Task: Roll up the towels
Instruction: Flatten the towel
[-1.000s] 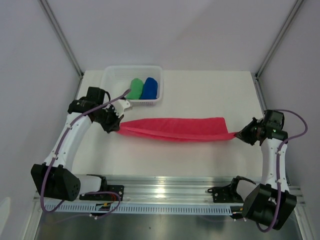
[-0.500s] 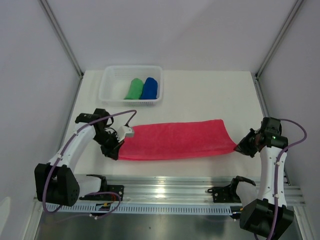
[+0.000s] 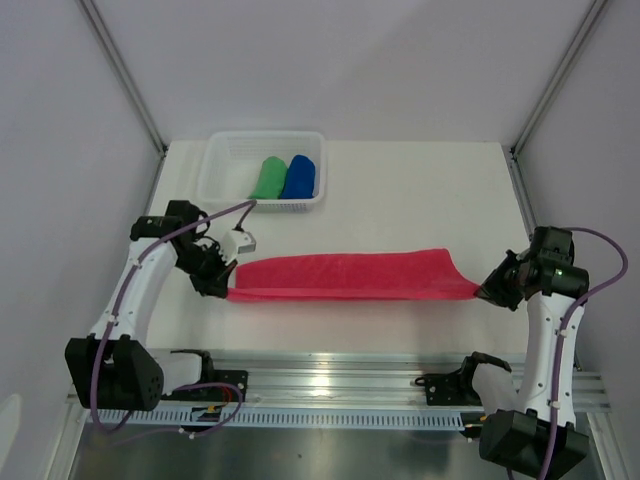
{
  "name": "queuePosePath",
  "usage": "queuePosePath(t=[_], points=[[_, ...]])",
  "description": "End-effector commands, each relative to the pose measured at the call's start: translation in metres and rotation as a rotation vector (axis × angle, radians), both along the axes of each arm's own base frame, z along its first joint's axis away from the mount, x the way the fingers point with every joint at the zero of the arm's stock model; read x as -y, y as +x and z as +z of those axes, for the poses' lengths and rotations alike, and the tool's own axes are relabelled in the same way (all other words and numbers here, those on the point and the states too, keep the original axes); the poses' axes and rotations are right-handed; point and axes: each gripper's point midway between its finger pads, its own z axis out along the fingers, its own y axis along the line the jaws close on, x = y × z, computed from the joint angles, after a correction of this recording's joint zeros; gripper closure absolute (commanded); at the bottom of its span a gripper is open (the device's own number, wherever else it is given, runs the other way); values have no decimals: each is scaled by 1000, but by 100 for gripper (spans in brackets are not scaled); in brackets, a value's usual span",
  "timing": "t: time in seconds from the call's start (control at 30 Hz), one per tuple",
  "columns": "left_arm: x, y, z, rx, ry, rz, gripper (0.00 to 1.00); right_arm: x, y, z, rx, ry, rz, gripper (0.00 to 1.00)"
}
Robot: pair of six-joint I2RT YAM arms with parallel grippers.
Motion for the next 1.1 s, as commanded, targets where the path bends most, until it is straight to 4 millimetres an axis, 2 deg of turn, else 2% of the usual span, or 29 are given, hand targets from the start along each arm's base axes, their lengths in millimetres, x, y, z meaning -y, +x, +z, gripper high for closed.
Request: queuePosePath(t=[0.0,0.07,0.1,0.17,0.2,0.23,0.27,0.3,0.33,0.37,0.4,0.43,0.47,0.5,0.63,0.77,0.83,0.87,0.9,0.93,0.97,1.0,1.03,1.07], points=[[-9,-14,16,-30,-12,41,99,5,-9,18,15,-56,15,100],[-9,-2,25,17,-20,71,99,9,5,30,66,-66,6,100],[-9,11,36,52,-27,121,99,8,14,36,91,-55,9,100],[-10,45,54,162,-32,195,99,13,46,54,148,-39,14,100],[-12,70,91,279,-47,266,99,18,64,87,238,-62,13,100],[-12,91,109,375,-62,285,99,26,89,101,283,-70,7,100],[-13,103,123,429,-71,306,99,30,103,117,334,-81,4,100],[-11,121,160,522,-105,325,99,33,120,152,429,-98,7,100],[-9,130,171,542,-123,330,99,35,136,169,492,-99,14,100],[-5,138,194,589,-151,329,99,37,155,169,486,-77,16,100],[-4,152,204,587,-168,339,99,38,166,190,541,-84,18,100],[-2,158,206,579,-180,334,99,40,178,199,575,-91,16,100],[-1,163,215,596,-189,332,99,37,190,200,582,-78,12,100],[0,172,213,588,-198,332,99,38,200,210,636,-90,12,100],[-4,193,221,656,-186,332,99,39,218,216,652,-85,13,100],[-7,198,214,667,-167,316,99,42,222,206,634,-97,16,100],[-6,196,206,655,-161,301,99,41,216,203,629,-102,16,100],[-6,192,206,660,-161,291,99,40,213,189,599,-93,13,100],[-6,188,189,622,-153,283,99,40,210,182,587,-92,13,100],[-5,185,185,622,-155,271,99,37,203,182,600,-90,10,100],[-5,181,188,648,-150,256,99,35,199,173,586,-81,10,100],[-5,174,161,585,-140,250,99,32,194,146,538,-58,14,100],[-5,172,155,588,-138,238,99,28,185,141,541,-55,15,100],[-4,166,136,559,-129,217,99,27,179,129,522,-48,15,100]])
